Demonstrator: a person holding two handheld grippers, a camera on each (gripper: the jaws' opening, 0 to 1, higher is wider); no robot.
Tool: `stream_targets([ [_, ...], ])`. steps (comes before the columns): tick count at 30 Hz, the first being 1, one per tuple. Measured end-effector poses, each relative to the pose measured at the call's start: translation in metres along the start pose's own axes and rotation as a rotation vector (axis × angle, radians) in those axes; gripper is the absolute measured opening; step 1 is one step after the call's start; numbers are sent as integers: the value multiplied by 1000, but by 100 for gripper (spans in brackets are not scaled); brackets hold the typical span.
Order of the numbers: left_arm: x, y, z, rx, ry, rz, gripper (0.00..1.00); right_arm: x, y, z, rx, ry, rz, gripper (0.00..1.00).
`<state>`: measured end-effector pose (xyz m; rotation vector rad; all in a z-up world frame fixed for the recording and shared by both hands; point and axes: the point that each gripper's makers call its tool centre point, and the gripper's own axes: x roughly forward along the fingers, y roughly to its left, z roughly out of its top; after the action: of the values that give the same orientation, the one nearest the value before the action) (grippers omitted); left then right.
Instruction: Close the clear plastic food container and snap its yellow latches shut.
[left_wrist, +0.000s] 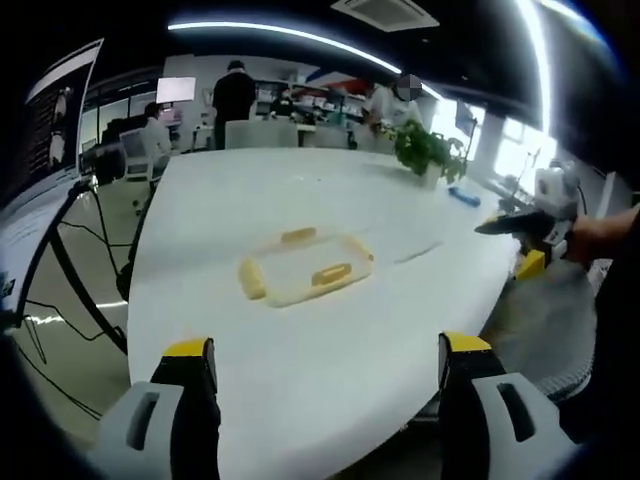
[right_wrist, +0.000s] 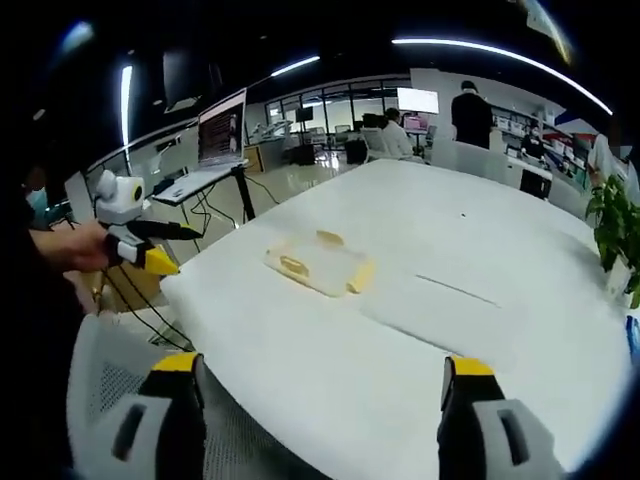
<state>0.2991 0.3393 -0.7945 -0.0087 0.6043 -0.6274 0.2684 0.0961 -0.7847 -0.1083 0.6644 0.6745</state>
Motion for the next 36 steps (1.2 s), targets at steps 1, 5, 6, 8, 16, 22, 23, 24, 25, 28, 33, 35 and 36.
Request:
stream_targets([
  [1,1,0,1,0,2,3,91,2,0,3,-23,1,9,100],
  [5,6,2,2,-6,12,7,91,11,-6,12,-43,-1,29,100],
  [6,8,3,2,15,22,7,91,15,-8,14,-41,-1,38,100],
  [8,9,7,3,14,37,14,91,21,-12,15,-45,15,48,100],
  [16,14,24,-1,-21,47,38,91,36,-27,22,-62,25,51,100],
  [22,15,24,-2,4,71,32,94,43,-29,23,-57,28,65,100],
  [23,16,24,0,7,70,29,94,43,-30,24,-56,26,66,100],
  [24,17,25,0,8,71,28,94,44,-31,25,-58,24,65,100],
  [25,19,26,1,13,75,28,94,46,-32,25,-64,25,66,100],
  [28,23,30,1,19,85,26,94,49,-35,27,-76,27,64,100],
  [33,29,34,3,46,104,21,94,56,-38,28,-81,27,62,100],
  [35,31,37,5,46,105,21,94,59,-39,28,-82,29,64,100],
  [36,31,37,7,43,103,20,94,60,-38,28,-80,29,67,100],
])
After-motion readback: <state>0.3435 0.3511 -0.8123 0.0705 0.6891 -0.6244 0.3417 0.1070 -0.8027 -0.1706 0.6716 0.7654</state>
